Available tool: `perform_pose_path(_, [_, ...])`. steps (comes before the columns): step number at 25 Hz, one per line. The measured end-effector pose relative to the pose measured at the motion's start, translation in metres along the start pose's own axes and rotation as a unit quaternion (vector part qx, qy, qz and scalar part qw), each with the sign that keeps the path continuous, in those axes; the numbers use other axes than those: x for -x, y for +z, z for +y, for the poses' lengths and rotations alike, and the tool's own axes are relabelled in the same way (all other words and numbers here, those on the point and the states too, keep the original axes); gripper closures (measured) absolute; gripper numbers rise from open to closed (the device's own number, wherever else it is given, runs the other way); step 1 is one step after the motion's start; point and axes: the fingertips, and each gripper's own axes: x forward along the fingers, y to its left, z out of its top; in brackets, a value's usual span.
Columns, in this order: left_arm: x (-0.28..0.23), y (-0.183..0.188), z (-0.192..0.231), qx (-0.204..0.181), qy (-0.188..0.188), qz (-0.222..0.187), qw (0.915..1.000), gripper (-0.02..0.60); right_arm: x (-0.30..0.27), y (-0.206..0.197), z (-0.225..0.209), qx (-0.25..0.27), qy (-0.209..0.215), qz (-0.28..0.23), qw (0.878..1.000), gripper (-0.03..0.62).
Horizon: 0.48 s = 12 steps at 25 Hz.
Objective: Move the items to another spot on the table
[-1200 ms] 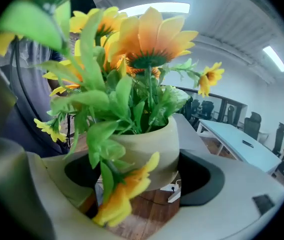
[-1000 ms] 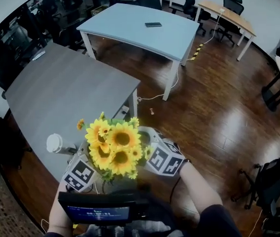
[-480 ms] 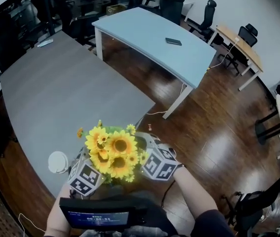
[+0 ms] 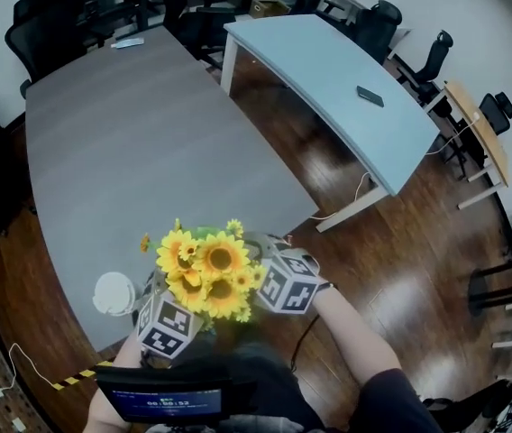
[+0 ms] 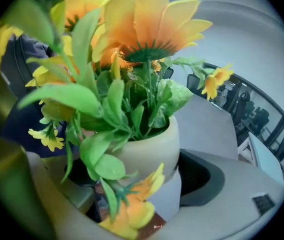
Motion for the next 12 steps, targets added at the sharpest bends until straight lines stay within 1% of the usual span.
perform_pose_path(3, [-0.010, -0.005, 0.006, 0.030, 0.024, 0.019, 0.9991, 0.196, -0.011, -0.006, -0.009, 0.015, 0.041, -0.005, 0.999, 0.125])
perform_pose_path(6, [-0.021, -0.013, 0.014, 0.059, 0.053, 0.037, 0.9962, 0.196, -0.026, -0.012, -0.018, 0.038, 0.079, -0.011, 0.996, 0.125])
perform_pose_path(9, [-0.031, -0.023, 0.026, 0.086, 0.087, 0.054, 0.9910, 0.196, -0.045, -0.015, -0.029, 0.068, 0.112, -0.016, 0.991, 0.124])
perform_pose_path(12, [-0.038, -0.038, 0.041, 0.116, 0.120, 0.072, 0.9834, 0.198, -0.068, -0.014, -0.038, 0.097, 0.147, -0.015, 0.984, 0.123])
